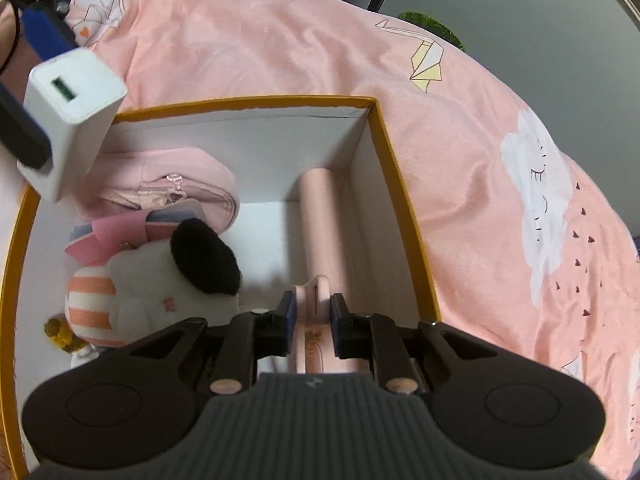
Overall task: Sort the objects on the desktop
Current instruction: 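Lift and carry the charger and pink stick over the orange box with both tools, then lower the pink stick into the box and open the right tool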
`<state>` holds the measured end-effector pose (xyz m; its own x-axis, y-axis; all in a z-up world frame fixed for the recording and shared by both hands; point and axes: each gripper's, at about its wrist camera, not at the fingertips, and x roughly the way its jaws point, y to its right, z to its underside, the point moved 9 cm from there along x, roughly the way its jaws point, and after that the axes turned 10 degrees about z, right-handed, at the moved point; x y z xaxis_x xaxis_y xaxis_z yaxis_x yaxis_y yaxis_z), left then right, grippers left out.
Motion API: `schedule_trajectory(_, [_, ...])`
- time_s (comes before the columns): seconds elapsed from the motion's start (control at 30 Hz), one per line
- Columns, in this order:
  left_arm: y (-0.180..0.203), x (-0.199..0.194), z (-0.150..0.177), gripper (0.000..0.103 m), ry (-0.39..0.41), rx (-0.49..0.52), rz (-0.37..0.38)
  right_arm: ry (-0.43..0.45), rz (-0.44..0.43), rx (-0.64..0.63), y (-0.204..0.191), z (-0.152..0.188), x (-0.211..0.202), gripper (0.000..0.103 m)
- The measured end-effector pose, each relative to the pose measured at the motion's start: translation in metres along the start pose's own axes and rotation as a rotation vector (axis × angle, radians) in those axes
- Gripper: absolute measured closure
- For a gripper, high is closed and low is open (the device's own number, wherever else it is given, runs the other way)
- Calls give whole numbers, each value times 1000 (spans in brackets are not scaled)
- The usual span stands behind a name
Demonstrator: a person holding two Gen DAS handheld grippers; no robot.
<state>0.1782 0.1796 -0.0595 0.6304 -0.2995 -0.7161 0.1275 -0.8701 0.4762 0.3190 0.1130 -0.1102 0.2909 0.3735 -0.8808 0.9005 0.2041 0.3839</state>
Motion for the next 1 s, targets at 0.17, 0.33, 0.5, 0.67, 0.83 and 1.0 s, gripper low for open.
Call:
schedule_trajectory(0.17, [0, 1, 0, 62, -2, -1, 1, -7, 45, -8, 4, 7, -2, 91])
schedule_trajectory(0.33, [0, -1, 0, 62, -1, 1, 4, 23, 43, 32, 3, 10, -9, 87])
schedule_trajectory(0.5, [0, -1, 0, 62, -1, -6, 1, -16, 25, 6, -5, 17, -9, 68])
schedule_trajectory(0.67, [0, 0, 1, 62, -8, -3, 3, -60, 43, -42, -16, 32, 2, 69])
schedule_trajectory(0.83, [0, 0, 1, 62, -10, -3, 2, -43, 106, 50, -17, 38, 2, 70])
schedule_trajectory(1.0, [0, 2, 1, 62, -14, -2, -1, -30, 206, 202, -8, 42, 1, 71])
